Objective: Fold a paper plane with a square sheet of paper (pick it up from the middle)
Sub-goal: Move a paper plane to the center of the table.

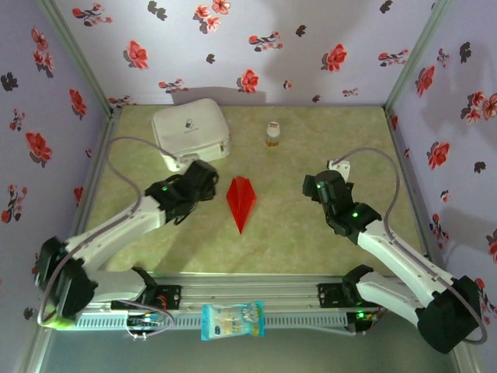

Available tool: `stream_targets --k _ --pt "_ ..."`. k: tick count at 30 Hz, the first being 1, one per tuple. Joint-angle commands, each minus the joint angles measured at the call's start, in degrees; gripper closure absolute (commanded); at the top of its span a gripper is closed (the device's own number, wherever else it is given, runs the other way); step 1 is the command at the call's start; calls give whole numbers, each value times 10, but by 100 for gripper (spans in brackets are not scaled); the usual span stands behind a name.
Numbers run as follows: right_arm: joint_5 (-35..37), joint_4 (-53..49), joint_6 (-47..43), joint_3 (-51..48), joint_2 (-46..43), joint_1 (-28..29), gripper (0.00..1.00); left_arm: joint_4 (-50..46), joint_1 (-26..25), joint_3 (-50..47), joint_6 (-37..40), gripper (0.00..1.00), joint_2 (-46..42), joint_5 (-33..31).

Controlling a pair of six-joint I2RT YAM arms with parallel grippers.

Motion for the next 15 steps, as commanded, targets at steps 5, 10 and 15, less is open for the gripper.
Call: stream_targets --k 5,10,15 --pt "86 188 -172 -77 74 -134 15 114 148 -161 151 1 -175 -85" --pt "-13 403 -198 -163 143 -215 15 252 246 -262 252 0 -212 -80" --pt "-99 504 -214 -146 218 -259 15 412 323 -298 306 0 -136 -42"
